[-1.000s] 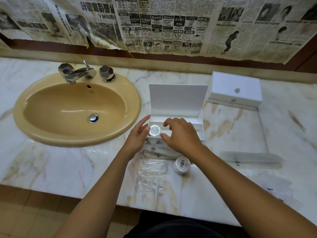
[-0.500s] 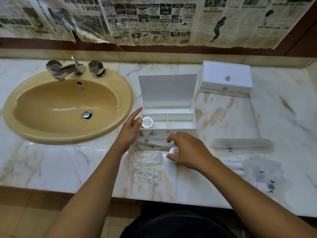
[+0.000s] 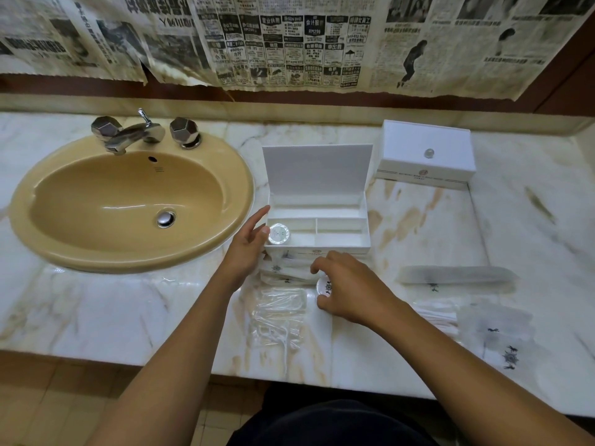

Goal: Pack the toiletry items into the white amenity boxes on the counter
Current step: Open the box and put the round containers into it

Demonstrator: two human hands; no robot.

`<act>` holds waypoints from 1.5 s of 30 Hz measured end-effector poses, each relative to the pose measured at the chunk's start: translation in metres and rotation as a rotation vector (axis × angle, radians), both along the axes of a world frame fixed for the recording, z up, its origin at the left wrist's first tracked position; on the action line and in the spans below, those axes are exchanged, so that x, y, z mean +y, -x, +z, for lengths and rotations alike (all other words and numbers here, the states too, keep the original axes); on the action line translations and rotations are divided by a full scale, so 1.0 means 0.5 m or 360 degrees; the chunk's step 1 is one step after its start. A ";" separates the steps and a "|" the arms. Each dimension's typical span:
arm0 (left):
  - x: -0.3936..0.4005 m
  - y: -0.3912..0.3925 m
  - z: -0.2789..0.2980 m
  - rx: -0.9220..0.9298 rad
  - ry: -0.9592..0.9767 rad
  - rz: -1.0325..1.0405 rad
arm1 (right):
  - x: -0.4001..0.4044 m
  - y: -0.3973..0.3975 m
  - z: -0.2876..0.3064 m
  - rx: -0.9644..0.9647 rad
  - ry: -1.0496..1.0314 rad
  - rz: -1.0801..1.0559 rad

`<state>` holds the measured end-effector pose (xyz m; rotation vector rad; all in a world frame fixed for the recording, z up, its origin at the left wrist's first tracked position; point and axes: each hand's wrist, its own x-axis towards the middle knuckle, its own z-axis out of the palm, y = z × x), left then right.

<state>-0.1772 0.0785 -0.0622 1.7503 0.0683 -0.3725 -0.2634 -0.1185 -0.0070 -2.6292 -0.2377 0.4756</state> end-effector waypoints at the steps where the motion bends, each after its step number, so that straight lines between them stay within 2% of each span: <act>1: 0.001 -0.001 -0.002 0.0002 0.0006 0.0000 | 0.002 -0.006 0.004 -0.0009 -0.0025 -0.0009; 13: 0.009 -0.010 -0.019 -0.0052 0.0023 -0.0056 | 0.031 -0.135 0.034 -0.0213 -0.0122 -0.0150; 23: 0.012 -0.013 -0.019 -0.0064 0.0075 -0.0069 | 0.060 -0.184 0.017 -0.0226 0.0080 0.0034; 30: 0.012 -0.012 -0.015 -0.0036 0.0078 -0.0070 | 0.059 -0.191 0.010 -0.0168 0.0190 0.0034; 37: 0.011 -0.011 -0.013 -0.0029 0.0064 -0.0052 | 0.051 -0.190 0.009 -0.0105 0.0145 0.0023; 45: 0.009 -0.009 -0.014 -0.0032 0.0080 -0.0045 | 0.064 -0.180 0.008 0.0041 0.0235 0.0154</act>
